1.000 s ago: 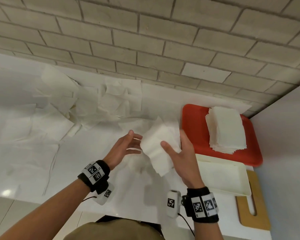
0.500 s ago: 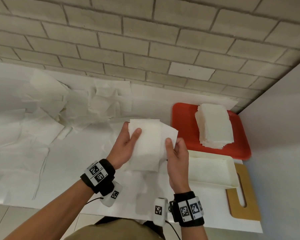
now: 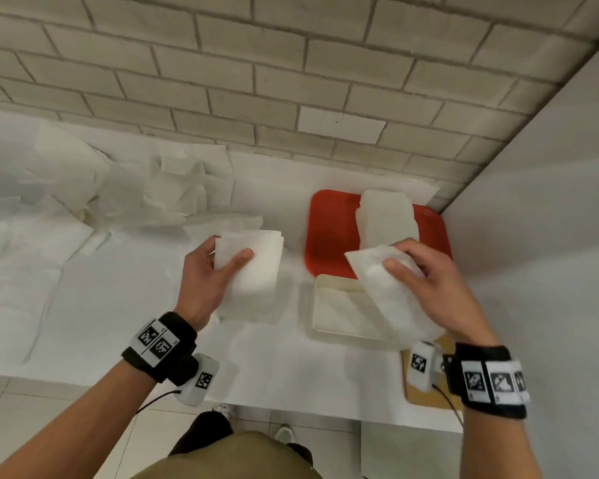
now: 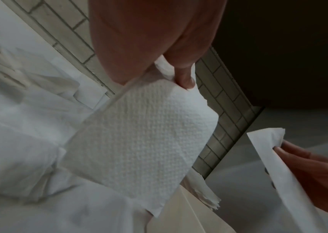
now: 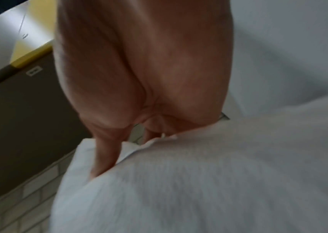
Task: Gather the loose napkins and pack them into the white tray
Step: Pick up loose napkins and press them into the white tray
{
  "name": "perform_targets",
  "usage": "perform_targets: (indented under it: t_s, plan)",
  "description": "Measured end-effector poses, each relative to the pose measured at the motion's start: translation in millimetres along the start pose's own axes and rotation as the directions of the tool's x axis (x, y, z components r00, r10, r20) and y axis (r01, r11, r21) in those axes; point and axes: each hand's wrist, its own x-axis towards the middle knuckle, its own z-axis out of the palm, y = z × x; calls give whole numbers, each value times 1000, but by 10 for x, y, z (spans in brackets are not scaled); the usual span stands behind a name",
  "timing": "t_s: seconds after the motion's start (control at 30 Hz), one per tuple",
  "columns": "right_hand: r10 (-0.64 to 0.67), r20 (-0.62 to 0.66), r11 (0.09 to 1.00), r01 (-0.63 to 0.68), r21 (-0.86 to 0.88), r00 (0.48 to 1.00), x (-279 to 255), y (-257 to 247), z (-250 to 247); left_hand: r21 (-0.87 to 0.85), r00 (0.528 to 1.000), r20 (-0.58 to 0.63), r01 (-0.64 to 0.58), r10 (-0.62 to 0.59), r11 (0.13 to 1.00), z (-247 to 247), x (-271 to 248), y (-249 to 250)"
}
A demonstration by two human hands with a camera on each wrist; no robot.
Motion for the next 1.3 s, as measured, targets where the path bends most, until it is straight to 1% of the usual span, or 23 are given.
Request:
perform_targets:
  t_s: [0.07,0.13,0.17,0.23,0.3,0.4,0.47,0.53,0.6,0.67,0.73,0.77,0.8,0.87,0.93,1.0,1.03,1.1,1.13,1.17,1.2,1.27,1.3]
  plan:
    - [-15,198,993,38,-114,980,159,18,-35,4,1000,-3,-6,6,1000,109,-121,-16]
    - [13,380,970,81,-230,925,357,122,109,-2,1000,1,4,-4,1000,232,-235,-39]
    - [36,450,953,104,-283,893,443,195,219,1,1000,1,8,-8,1000,291,-291,-53]
    - [123,514,916,102,-387,849,534,355,429,14,1000,0,9,-9,1000,395,-401,-78]
    - [223,490,874,50,-484,843,506,531,510,18,1000,-4,8,-8,1000,469,-494,-85]
    - [240,383,840,6,-542,892,329,779,427,14,1000,-4,5,-5,1000,526,-598,-77]
    - [175,295,817,29,-576,939,238,944,401,13,1000,10,3,-3,1000,553,-645,-69]
    - [93,227,804,61,-591,969,196,1051,438,19,999,42,-5,4,1000,619,-675,-49]
    - [13,205,777,119,-618,979,185,1063,519,41,997,75,-18,15,999,721,-698,-12]
    - [-73,212,703,201,-682,975,213,1024,634,59,994,105,-36,30,998,830,-704,24]
    - [-115,212,645,235,-727,970,240,981,717,60,990,139,-49,40,997,930,-704,40]
    - [-137,191,641,234,-731,972,243,973,731,52,988,151,-51,42,997,978,-710,53]
    - [-167,147,662,221,-716,975,240,971,726,44,986,158,-53,45,998,1021,-712,68]
    - [-219,-1,750,168,-639,976,205,954,678,22,985,165,-54,50,998,1094,-705,94]
    - [-224,-93,817,135,-561,970,158,910,629,3,984,168,-56,55,998,1140,-690,110]
    - [-187,-44,863,143,-485,981,106,856,597,-11,985,162,-62,63,998,1177,-668,119]
    - [-154,-16,907,135,-399,988,65,807,573,-22,986,152,-61,64,998,1189,-656,125]
    - [-50,21,996,52,-77,999,-80,640,515,-67,991,116,-60,68,996,1232,-635,152]
    - [8,63,991,-16,132,998,-187,520,503,-101,993,101,-57,67,993,1256,-631,166]
    - [46,105,950,-76,304,993,-295,407,517,-144,994,93,-48,62,988,1285,-626,182]
    - [71,138,902,-123,415,988,-390,322,542,-183,994,89,-41,58,982,1317,-620,194]
    - [122,142,856,-176,485,982,-500,311,624,-257,996,77,-31,52,966,1384,-611,212]
    - [153,92,865,-179,469,984,-519,361,649,-291,996,65,-33,54,956,1408,-602,227]
